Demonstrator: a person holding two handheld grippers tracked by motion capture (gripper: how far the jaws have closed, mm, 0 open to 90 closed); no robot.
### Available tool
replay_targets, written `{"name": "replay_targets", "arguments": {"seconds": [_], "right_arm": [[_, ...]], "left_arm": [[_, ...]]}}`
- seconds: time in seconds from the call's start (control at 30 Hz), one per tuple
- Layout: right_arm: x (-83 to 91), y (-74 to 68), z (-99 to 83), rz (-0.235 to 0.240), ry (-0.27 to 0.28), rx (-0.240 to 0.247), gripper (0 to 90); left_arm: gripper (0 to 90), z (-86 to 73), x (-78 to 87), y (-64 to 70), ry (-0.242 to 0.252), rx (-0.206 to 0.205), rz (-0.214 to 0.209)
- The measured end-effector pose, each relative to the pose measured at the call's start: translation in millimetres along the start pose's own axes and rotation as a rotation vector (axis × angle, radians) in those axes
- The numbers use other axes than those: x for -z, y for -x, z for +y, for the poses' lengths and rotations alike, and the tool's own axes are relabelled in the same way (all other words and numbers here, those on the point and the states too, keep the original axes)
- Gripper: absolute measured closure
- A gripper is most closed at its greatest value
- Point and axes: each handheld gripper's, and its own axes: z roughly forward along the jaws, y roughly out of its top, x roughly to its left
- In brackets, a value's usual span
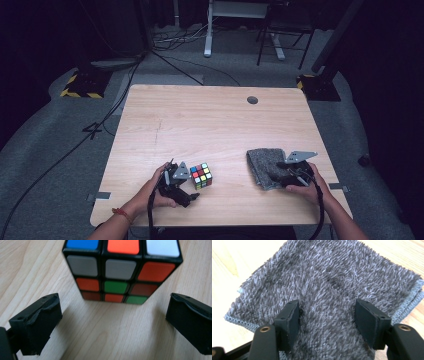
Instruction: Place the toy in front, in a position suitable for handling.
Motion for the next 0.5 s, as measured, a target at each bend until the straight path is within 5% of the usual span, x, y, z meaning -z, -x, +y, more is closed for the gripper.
{"name": "replay_targets", "arguments": {"seconds": [0.5], "right_arm": [[0.0,-1.5,-1.0,-0.002,0.007,-0.001,36.7]], "left_arm": [[1.7,25.0,-21.7,0.6,0.007,-0.034,-0.024]]}}
